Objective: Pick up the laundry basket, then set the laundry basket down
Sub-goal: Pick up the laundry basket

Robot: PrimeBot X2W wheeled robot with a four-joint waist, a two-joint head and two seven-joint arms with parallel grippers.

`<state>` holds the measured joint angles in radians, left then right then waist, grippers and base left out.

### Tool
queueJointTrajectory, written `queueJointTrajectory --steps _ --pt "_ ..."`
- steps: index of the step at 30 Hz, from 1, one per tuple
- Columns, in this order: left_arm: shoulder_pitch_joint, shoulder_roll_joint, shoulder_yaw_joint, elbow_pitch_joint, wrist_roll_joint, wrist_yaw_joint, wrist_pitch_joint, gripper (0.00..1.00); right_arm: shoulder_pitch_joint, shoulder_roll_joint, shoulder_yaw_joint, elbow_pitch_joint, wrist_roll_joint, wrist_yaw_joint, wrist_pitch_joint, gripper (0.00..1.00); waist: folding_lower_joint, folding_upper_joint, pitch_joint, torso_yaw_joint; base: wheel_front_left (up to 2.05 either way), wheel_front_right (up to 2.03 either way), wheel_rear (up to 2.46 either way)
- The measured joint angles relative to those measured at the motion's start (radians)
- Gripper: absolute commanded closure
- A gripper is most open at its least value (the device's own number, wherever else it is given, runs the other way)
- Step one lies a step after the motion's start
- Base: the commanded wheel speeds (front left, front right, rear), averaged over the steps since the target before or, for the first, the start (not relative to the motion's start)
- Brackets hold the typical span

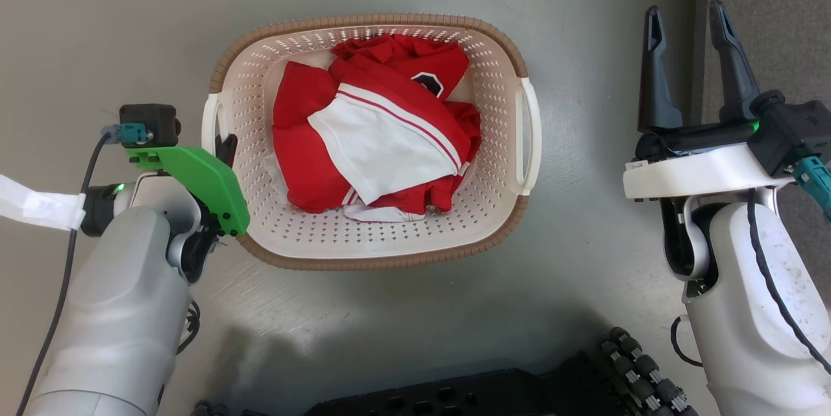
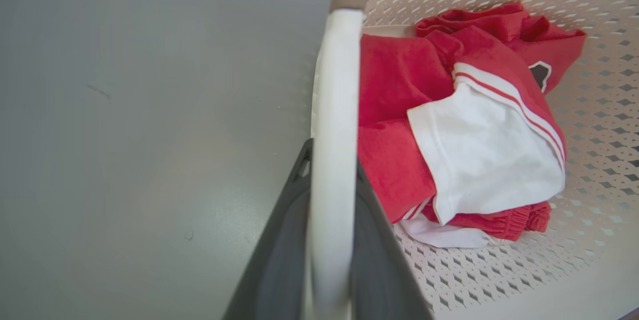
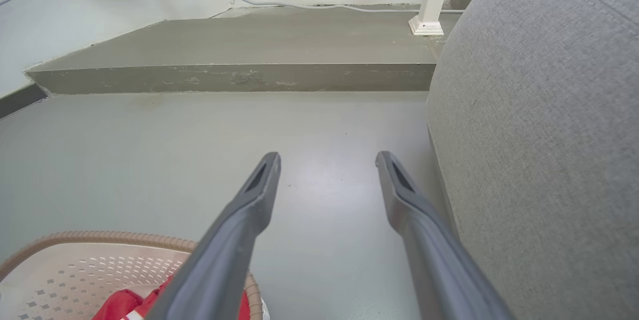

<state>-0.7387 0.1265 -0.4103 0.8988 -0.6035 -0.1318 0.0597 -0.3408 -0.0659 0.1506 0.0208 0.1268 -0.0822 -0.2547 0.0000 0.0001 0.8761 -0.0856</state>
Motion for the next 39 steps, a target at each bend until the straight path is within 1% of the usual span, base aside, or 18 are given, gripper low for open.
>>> queueJointTrajectory --steps 5,15,25,27,29,32,33,34,39 --pt "-0.020 -0.008 -0.009 0.020 -0.019 0.000 0.000 1.00 0.000 0.001 -0.003 0.000 -0.004 0.000 0.000 0.00 0.0000 0.0000 -0.004 0.004 0.00 0.00 0.00" --pt "-0.063 -0.002 -0.020 0.044 -0.058 0.000 -0.003 1.00 0.000 0.003 -0.004 0.001 -0.004 0.000 0.000 0.00 0.0000 0.0000 -0.015 0.010 0.00 0.00 0.00" --pt "-0.069 0.002 -0.048 0.063 -0.095 0.002 0.001 1.00 0.000 0.003 -0.003 0.001 -0.004 0.000 0.000 0.00 0.0000 0.0000 -0.018 0.004 0.00 0.00 0.00" --pt "-0.071 0.004 -0.051 0.065 -0.107 0.002 0.001 0.96 0.000 0.004 -0.003 0.001 -0.004 0.000 0.000 0.00 0.0000 0.0000 -0.018 0.002 0.00 0.00 0.00" --pt "-0.072 0.007 -0.055 0.070 -0.110 0.001 0.001 0.84 0.000 0.004 -0.003 0.001 -0.004 0.000 0.000 0.00 0.0000 0.0000 -0.018 0.001 0.00 0.00 0.00" --pt "-0.078 0.015 -0.061 0.075 -0.119 0.001 0.000 0.57 0.000 0.004 -0.003 0.001 -0.004 0.001 0.000 0.00 0.0000 0.0000 -0.017 -0.002 0.00 0.00 0.00" --pt "-0.082 0.016 -0.066 0.076 -0.123 0.001 0.001 0.08 0.000 0.004 -0.003 0.001 -0.004 0.001 0.000 0.00 0.0000 0.0000 -0.017 -0.003 0.00 0.00 0.00" --pt "-0.083 0.015 -0.071 0.075 -0.124 0.001 0.001 0.00 0.000 0.004 -0.003 0.001 -0.004 0.001 0.000 0.00 0.0000 0.0000 -0.017 -0.004 0.00 0.00 0.00" --pt "-0.085 0.015 -0.086 0.074 -0.131 0.001 -0.001 0.00 0.000 0.005 -0.005 0.001 -0.005 0.001 0.000 0.00 0.0000 0.0000 -0.016 -0.006 0.00 0.00 0.00"
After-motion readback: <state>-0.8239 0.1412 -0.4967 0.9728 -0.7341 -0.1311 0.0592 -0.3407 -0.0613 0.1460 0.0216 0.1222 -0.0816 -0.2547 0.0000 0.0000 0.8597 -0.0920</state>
